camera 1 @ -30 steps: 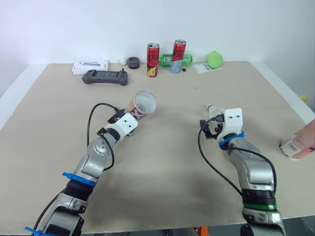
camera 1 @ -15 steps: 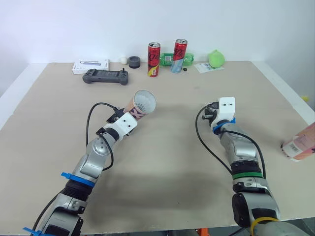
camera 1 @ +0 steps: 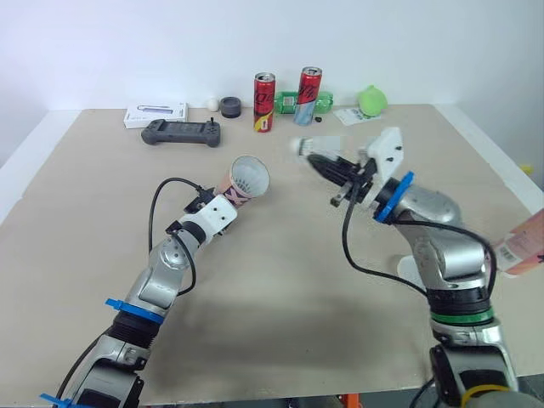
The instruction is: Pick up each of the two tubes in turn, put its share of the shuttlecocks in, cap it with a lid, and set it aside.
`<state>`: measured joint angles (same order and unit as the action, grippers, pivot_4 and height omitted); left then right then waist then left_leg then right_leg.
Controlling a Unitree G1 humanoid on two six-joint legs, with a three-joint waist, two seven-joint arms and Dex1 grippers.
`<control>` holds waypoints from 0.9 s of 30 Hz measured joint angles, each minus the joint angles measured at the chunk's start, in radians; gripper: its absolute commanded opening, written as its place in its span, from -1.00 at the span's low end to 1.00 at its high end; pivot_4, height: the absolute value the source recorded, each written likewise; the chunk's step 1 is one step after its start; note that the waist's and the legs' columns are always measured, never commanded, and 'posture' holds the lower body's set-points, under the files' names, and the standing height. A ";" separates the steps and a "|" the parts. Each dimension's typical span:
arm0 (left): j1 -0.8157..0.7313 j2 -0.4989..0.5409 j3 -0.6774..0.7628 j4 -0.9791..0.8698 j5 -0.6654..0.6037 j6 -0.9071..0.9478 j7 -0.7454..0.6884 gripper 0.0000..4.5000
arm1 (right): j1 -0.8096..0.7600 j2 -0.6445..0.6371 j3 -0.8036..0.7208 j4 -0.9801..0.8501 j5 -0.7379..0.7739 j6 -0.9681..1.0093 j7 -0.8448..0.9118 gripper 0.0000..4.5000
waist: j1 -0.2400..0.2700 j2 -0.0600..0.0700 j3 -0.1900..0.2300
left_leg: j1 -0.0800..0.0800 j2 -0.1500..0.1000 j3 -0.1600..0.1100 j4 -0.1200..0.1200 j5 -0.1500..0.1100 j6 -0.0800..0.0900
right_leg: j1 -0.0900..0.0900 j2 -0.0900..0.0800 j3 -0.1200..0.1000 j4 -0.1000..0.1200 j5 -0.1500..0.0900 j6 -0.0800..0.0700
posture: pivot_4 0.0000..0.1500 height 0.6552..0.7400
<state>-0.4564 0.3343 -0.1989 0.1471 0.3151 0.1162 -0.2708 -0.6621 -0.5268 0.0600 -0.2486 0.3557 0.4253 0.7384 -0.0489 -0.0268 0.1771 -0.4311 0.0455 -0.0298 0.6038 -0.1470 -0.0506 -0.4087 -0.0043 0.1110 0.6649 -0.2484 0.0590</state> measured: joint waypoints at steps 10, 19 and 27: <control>-0.003 -0.004 -0.001 0.006 0.000 -0.001 0.003 0.34 | -0.091 -0.031 0.208 0.039 -0.137 0.007 0.103 -0.94 | 0.001 0.000 0.000 | -0.002 0.000 0.000 0.000 0.000 0.000 | -0.002 -0.001 0.000 0.000 -0.001 0.000 | 1.00 1.00; -0.006 -0.007 -0.001 0.008 0.001 -0.001 0.010 0.34 | -0.208 0.019 0.186 0.061 -0.078 0.068 0.156 0.79 | 0.001 0.000 0.000 | -0.002 0.000 0.000 0.000 0.000 0.000 | -0.002 -0.001 -0.001 0.000 -0.001 0.000 | 1.00 1.00; -0.009 -0.012 -0.001 0.019 0.000 -0.001 0.015 0.34 | -0.456 -0.093 0.214 0.190 -0.098 0.092 0.325 -0.37 | 0.000 0.001 0.000 | -0.003 0.000 0.001 0.000 0.000 0.000 | -0.005 -0.001 -0.001 0.000 0.000 -0.001 | 1.00 1.00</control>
<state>-0.4652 0.3226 -0.2003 0.1662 0.3154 0.1151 -0.2560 -1.1184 -0.6197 0.2738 -0.0582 0.2578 0.5171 1.0635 -0.0489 -0.0261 0.1776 -0.4344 0.0456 -0.0290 0.6037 -0.1471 -0.0510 -0.4134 -0.0050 0.1099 0.6651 -0.2486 0.0579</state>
